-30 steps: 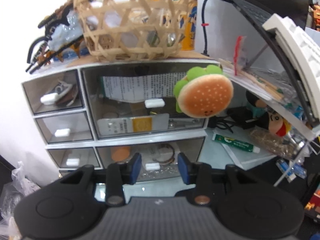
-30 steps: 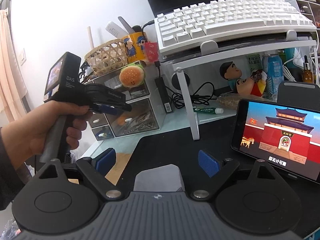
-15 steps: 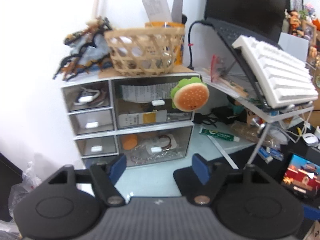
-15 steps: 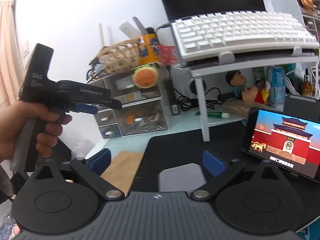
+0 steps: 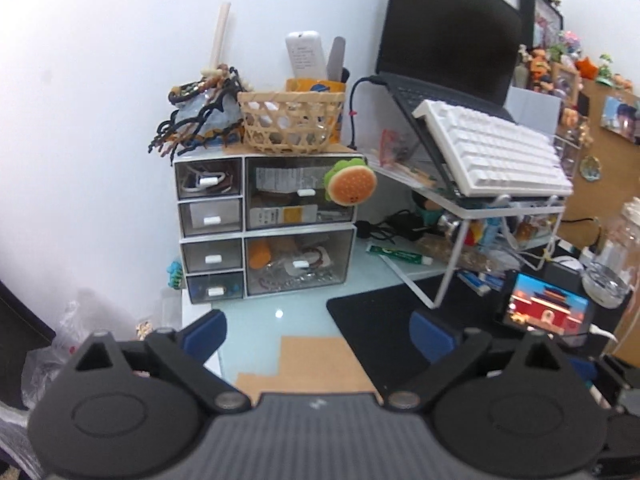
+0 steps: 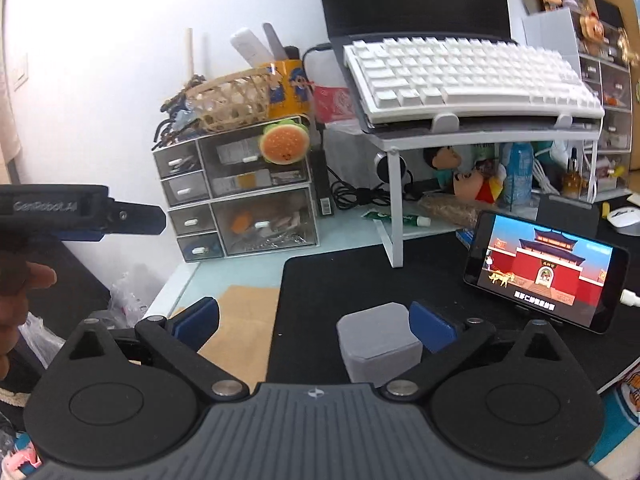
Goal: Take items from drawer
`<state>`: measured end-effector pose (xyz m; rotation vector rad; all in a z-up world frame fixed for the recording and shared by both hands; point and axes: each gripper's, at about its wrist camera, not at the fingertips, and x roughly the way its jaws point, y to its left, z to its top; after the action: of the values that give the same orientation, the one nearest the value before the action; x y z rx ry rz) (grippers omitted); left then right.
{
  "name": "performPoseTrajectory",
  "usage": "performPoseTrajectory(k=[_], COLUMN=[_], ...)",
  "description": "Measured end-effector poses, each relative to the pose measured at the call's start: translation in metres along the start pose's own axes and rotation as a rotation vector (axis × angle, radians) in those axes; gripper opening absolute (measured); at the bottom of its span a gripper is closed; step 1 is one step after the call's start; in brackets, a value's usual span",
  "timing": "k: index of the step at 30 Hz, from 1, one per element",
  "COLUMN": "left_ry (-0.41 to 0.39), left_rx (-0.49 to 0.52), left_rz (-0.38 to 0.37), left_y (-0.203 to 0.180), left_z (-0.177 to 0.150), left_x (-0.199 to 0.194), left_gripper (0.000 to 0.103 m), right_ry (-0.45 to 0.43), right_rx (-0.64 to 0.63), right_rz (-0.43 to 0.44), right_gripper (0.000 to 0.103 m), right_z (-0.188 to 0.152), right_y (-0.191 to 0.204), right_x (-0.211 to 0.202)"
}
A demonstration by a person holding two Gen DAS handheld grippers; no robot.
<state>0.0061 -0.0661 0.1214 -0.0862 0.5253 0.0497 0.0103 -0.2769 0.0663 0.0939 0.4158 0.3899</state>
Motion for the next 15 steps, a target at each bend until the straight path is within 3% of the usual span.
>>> performPoseTrajectory(k=[15], left_ry=[-0.012], left_rx=[-0.034], left_rz=[-0.013], left_y=[0.005], left_z=[-0.03], left_x=[-0.041], left_gripper=[0.103], right_ry=[0.004], right_rx=[-0.048], right_rz=[-0.023], right_gripper=[0.103], right_z=[-0.02], right_y=[0.037], right_x=[-0.025])
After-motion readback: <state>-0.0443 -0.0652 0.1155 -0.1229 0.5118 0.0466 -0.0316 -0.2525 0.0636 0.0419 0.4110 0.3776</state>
